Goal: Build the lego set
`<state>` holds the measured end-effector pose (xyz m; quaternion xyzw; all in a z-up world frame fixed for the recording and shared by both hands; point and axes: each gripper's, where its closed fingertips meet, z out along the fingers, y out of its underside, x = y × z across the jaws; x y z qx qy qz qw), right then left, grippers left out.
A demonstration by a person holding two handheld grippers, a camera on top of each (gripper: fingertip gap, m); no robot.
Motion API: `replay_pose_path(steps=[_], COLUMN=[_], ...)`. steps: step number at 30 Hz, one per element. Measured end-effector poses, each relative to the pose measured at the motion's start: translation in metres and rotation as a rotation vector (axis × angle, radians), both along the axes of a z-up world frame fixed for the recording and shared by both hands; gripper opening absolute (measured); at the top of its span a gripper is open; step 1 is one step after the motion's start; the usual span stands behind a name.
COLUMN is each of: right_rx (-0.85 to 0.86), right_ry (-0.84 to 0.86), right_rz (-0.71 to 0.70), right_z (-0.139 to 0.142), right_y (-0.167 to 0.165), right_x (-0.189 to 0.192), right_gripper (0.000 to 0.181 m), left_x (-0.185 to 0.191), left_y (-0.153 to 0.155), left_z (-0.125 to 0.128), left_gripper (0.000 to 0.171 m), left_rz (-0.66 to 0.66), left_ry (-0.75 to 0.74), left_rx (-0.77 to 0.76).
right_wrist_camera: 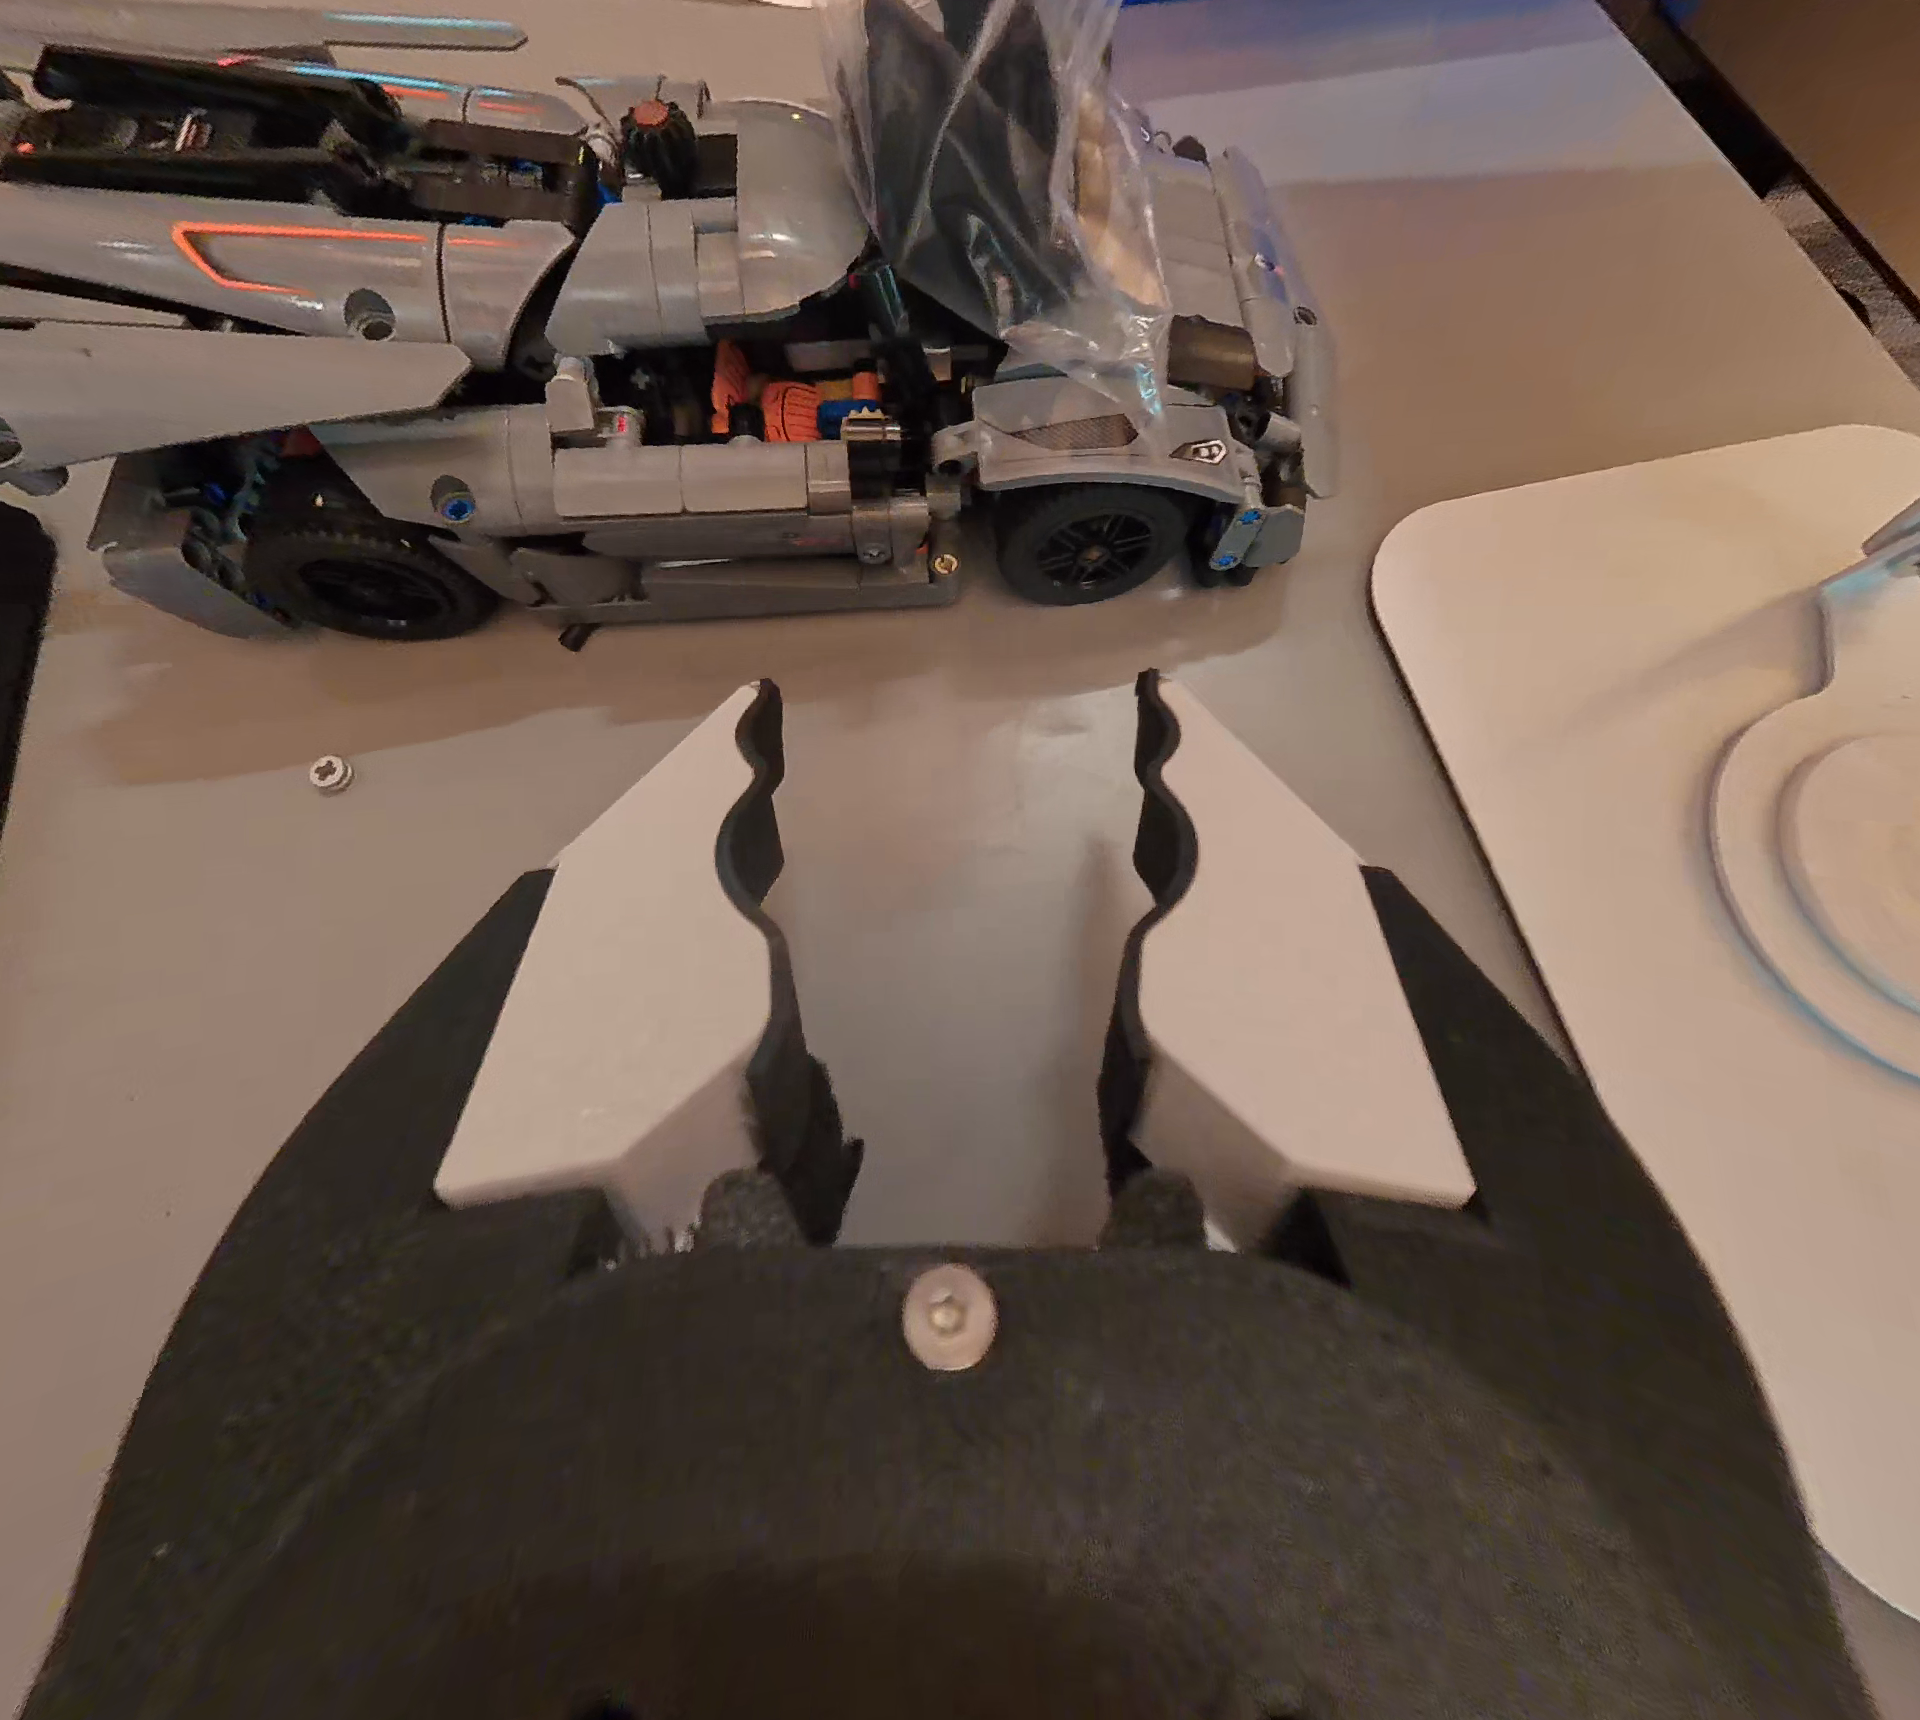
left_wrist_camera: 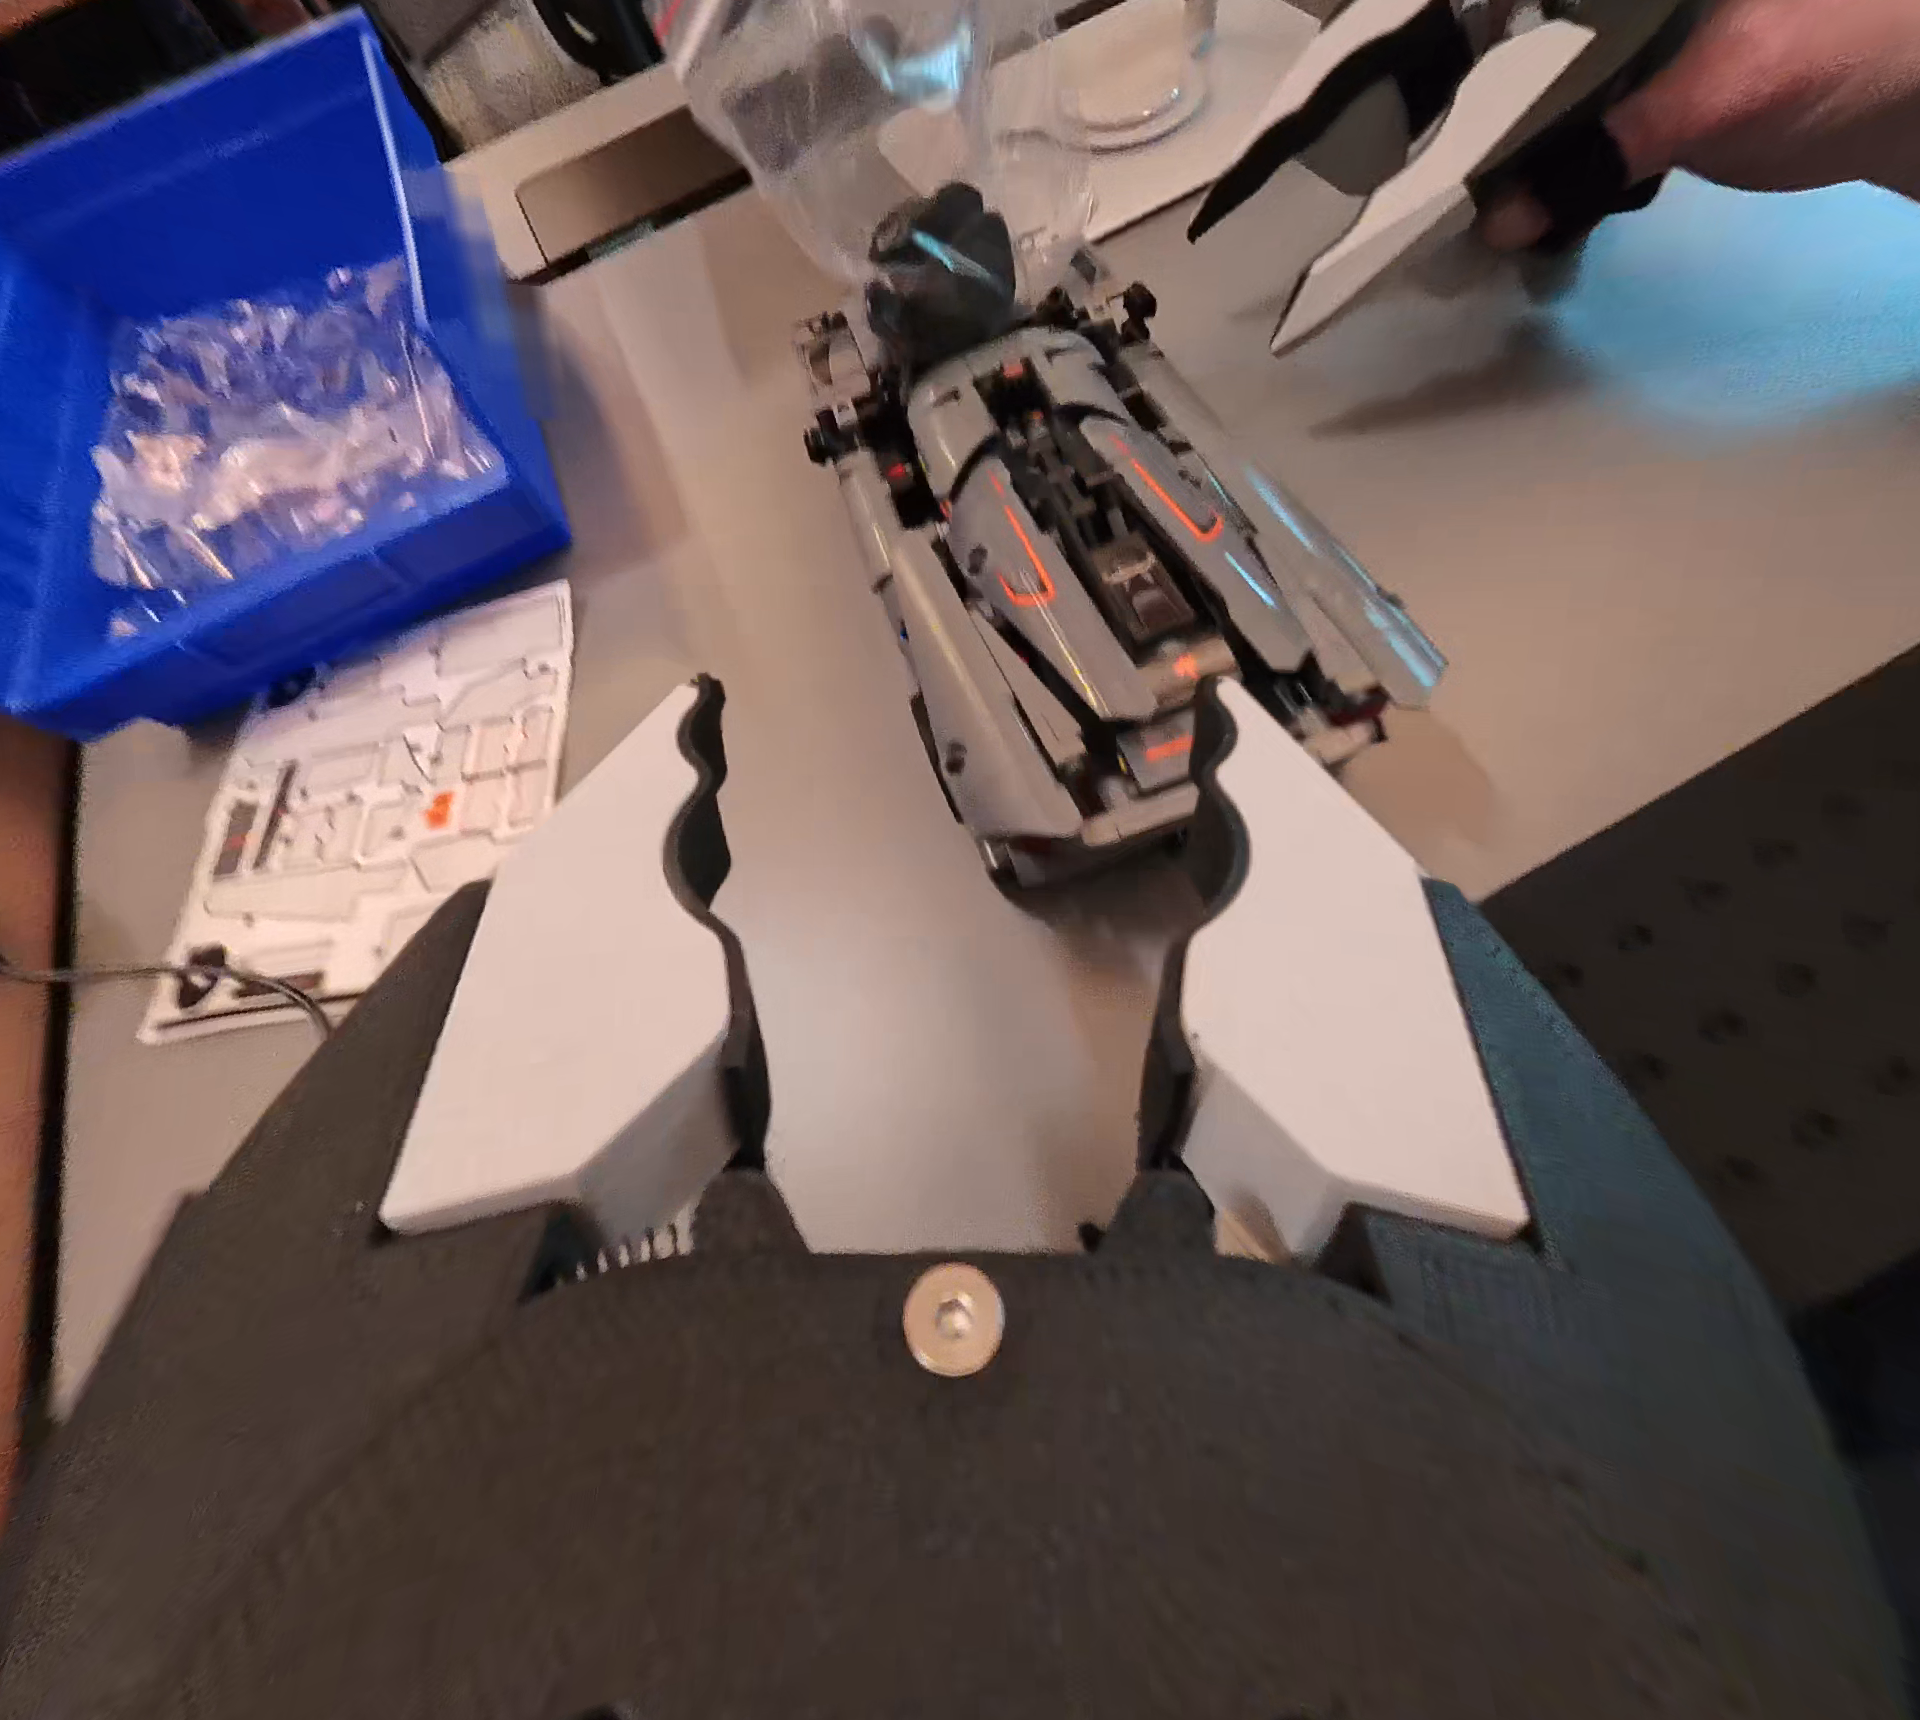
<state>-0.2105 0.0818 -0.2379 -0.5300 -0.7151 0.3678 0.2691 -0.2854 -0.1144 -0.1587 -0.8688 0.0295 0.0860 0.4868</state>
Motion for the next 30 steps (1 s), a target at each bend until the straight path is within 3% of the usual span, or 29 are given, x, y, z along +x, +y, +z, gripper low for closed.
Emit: replay_pose_path(steps=[3, 10, 15, 17, 21, 26, 30], right_rx=[0.013, 0.038, -0.002, -0.002, -0.005, -0.023, -0.048], right_ry=[-0.007, -0.005, 0.043, 0.058, 0.092, 0.17, 0.233], right_rz=[0.022, 0.029, 0.017, 0.015, 0.005, -0.021, -0.037], right_z=[0.0, 0.002, 0.016, 0.021, 0.031, 0.05, 0.069], right_y=[-0.006, -0.006, -0.006, -0.005, -0.003, 0.002, 0.004], right_x=[0.002, 0.005, 0.004, 0.004, 0.006, 0.006, 0.008], right_gripper=[0.064, 0.06, 0.056, 0.056, 0.054, 0.053, 0.053], left_x=[-0.01, -0.032, -0.044, -0.036, -0.03, -0.017, -0.005], left_y=[0.027, 0.096, 0.135, 0.148, 0.161, 0.166, 0.168], left_z=[0.018, 0.039, 0.037, 0.031, 0.026, 0.03, 0.034], left_gripper=[0.085, 0.085, 0.071, 0.057, 0.02, 0.001, 0.0], left_rz=[-0.004, -0.041, -0.093, -0.166, -0.21, -0.243, -0.268], left_ry=[0.1, 0.171, 0.216, 0.176, 0.092, 0.083, 0.095], left_rx=[-0.014, -0.026, -0.071, -0.081, -0.095, -0.101, -0.118])
